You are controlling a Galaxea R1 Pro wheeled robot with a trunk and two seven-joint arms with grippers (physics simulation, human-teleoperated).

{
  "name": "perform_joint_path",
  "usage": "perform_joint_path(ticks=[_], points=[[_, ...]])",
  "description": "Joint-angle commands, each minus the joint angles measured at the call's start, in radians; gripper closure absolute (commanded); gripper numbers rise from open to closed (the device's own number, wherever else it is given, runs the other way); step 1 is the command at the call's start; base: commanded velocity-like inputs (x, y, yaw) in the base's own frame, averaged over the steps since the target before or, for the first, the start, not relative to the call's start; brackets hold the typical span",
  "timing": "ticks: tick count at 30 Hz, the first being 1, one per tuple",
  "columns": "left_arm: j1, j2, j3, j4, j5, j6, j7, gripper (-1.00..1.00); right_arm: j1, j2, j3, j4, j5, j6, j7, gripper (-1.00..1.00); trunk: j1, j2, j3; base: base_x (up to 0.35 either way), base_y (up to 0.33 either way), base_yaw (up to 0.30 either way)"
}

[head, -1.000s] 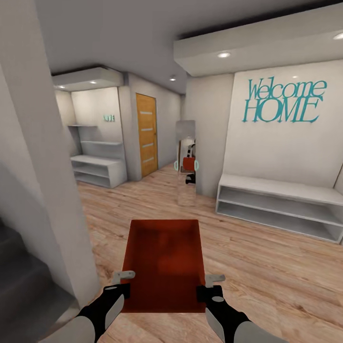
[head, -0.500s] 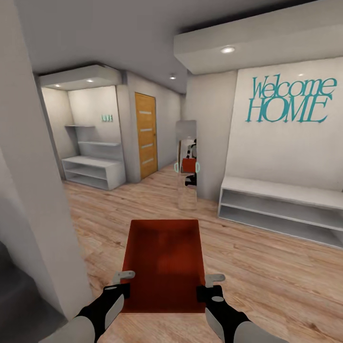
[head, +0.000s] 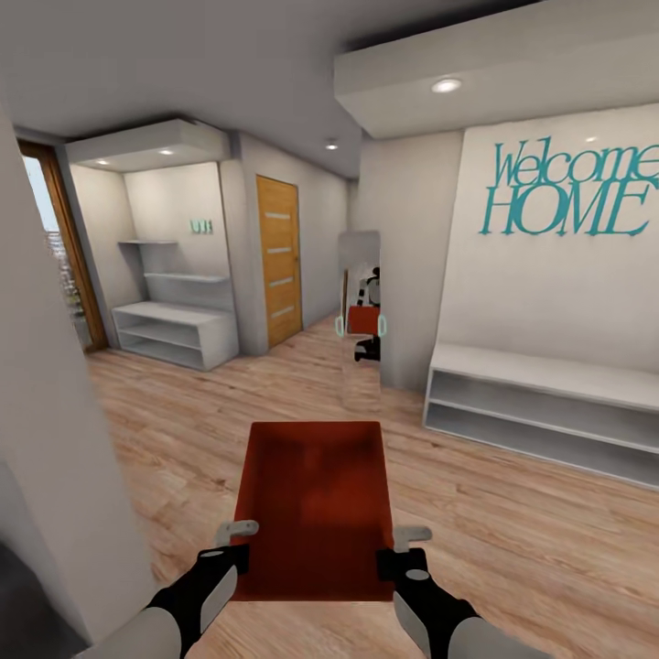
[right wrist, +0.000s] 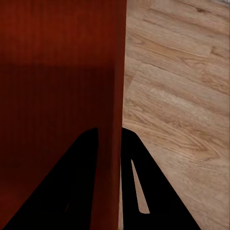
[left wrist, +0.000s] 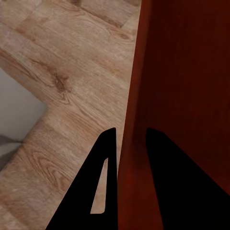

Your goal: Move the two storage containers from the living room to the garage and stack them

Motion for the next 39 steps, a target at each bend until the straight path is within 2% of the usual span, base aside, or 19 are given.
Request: perform_joint_path(ticks=[1, 39], points=[[-0.001, 0.045, 0.024, -0.004, -0.019, 0.008, 0.014, 1.0, -0.001, 0.0, -0.022, 0.0, -0.011, -0.003, -0.004, 1.0, 0.001, -0.001, -0.001, 0.321, 0.0, 0.0], [-0.001, 0.047, 0.025, -0.004, -0.017, 0.009, 0.014, 1.0, -0.001, -0.004, -0.021, 0.0, -0.009, -0.004, -0.002, 1.0, 0.001, -0.001, -0.001, 0.321, 0.0, 0.0]])
